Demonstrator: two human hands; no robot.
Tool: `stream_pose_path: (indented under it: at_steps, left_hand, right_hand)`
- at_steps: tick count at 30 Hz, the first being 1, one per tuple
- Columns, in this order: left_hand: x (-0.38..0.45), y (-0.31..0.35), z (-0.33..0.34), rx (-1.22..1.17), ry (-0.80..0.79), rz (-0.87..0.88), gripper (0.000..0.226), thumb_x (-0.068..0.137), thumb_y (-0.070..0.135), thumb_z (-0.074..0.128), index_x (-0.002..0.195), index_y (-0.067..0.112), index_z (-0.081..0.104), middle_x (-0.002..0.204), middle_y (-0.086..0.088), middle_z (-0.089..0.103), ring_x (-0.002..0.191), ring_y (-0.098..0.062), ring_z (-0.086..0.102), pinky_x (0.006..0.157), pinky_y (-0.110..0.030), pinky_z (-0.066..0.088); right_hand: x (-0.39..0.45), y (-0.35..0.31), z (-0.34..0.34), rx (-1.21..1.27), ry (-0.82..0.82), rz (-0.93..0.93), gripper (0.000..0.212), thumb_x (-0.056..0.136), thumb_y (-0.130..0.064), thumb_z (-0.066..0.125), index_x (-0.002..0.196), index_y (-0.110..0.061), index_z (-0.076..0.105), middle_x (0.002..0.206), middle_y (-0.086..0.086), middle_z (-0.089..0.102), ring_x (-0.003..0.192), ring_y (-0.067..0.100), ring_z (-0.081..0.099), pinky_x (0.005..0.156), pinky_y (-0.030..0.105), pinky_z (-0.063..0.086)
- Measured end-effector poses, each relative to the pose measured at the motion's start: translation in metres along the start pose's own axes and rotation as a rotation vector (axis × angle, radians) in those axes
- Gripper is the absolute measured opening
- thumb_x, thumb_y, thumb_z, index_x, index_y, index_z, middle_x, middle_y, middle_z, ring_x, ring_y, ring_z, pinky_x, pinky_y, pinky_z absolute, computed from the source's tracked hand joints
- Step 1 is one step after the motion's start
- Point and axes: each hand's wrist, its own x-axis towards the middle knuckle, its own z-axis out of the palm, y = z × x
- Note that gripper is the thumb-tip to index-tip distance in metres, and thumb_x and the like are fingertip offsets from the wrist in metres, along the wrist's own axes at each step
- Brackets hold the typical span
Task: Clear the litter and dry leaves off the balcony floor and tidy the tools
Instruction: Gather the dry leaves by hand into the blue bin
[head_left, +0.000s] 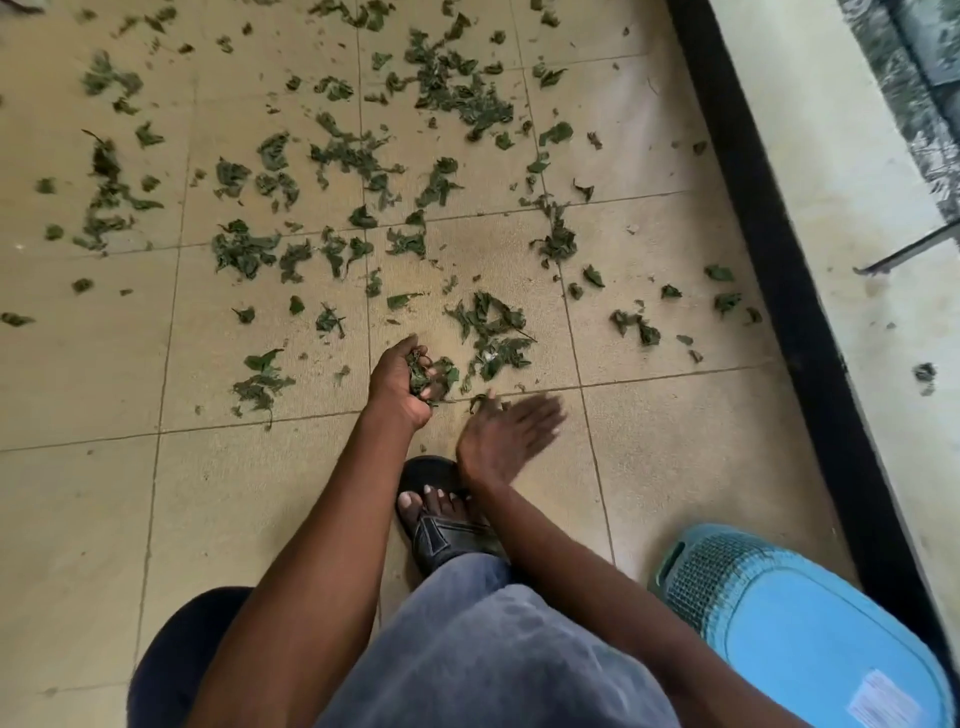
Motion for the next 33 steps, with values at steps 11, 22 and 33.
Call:
stream_pose_path:
  at_steps: [11, 22, 33]
  left_hand:
    - [0.003, 0.015, -0.041, -0.09, 0.075, 0.065, 0.028, 0.095, 0.025, 0.056, 0.069, 0.018, 0.05, 0.048, 0.006, 0.044, 0.037, -0.009, 0.037, 0.032, -0.014, 0.016]
    - [0.003, 0.012, -0.033, -0.171, 0.032, 0.037, 0.027, 0.093, 0.024, 0.059, 0.068, 0.018, 0.05, 0.048, 0.005, 0.046, 0.036, -0.009, 0.04, 0.032, -0.015, 0.017]
    - [0.009, 0.0, -0.034, -0.21, -0.014, 0.021, 0.026, 0.094, 0.025, 0.058, 0.07, 0.018, 0.05, 0.055, 0.005, 0.043, 0.04, -0.009, 0.038, 0.034, -0.016, 0.015]
  right_hand:
    - [0.072, -0.073, -0.024, 0.329, -0.006, -0.371, 0.071, 0.101, -0.053, 0.03, 0.156, -0.014, 0.005, 0.164, 0.005, 0.0, 0.15, 0.021, -0.002, 0.121, 0.036, -0.001]
    - [0.128, -0.13, -0.013, -0.35, -0.367, -0.784, 0.084, 0.085, -0.064, 0.057, 0.154, -0.036, 0.018, 0.163, 0.01, -0.004, 0.149, 0.031, -0.005, 0.115, 0.058, -0.008]
    - [0.143, -0.106, -0.013, -0.444, -0.263, -1.36, 0.023, 0.096, -0.027, 0.05, 0.106, -0.014, 0.066, 0.112, 0.007, 0.059, 0.106, 0.032, 0.056, 0.085, 0.045, 0.053]
